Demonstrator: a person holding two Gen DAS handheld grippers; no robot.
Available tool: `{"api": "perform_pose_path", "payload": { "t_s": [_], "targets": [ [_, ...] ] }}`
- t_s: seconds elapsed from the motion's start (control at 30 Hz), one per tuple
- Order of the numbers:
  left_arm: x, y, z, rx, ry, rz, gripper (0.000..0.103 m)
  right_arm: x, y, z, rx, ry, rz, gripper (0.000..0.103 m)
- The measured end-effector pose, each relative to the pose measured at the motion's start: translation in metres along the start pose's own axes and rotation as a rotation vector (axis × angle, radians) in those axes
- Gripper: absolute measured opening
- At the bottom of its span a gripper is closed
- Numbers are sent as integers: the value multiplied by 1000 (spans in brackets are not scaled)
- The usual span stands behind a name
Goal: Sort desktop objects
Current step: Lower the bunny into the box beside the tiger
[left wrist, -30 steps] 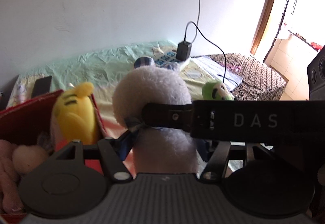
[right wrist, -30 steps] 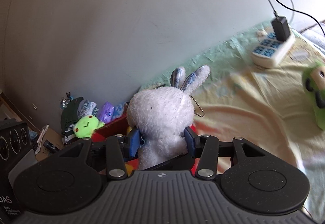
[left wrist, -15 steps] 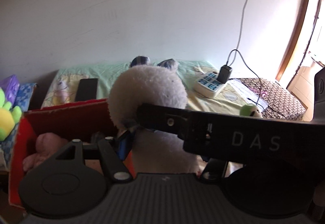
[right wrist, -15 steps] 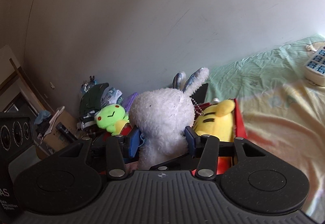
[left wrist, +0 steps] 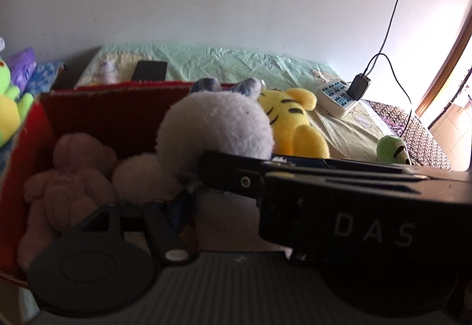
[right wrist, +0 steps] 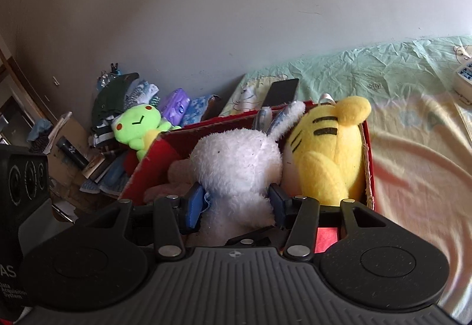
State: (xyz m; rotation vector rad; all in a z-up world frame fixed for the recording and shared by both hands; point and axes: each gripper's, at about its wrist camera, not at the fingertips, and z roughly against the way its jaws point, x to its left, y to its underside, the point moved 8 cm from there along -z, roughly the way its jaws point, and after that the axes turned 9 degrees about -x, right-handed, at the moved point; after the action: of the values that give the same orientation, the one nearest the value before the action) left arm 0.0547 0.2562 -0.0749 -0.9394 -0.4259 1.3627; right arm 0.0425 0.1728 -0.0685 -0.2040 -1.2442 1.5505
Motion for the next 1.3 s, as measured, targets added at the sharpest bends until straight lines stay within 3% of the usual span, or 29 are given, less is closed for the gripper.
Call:
{"api": "perform_pose_path", "payload": {
  "t_s": [0.07, 0.23, 0.67, 1.3],
  "targets": [
    [3, 2, -6, 13, 5, 10, 72, -6, 1, -5, 13, 13, -25, 53],
    [6, 8, -18, 42, 26, 34, 73, -18, 5, -12, 30, 5, -103, 53],
    [15, 15, -30, 60, 73, 90, 73, -17, 8, -22, 26, 15, -71, 52],
    [13, 20, -30, 37, 95, 72, 76, -15, 11, -21, -3, 2, -15, 53]
  ]
}}
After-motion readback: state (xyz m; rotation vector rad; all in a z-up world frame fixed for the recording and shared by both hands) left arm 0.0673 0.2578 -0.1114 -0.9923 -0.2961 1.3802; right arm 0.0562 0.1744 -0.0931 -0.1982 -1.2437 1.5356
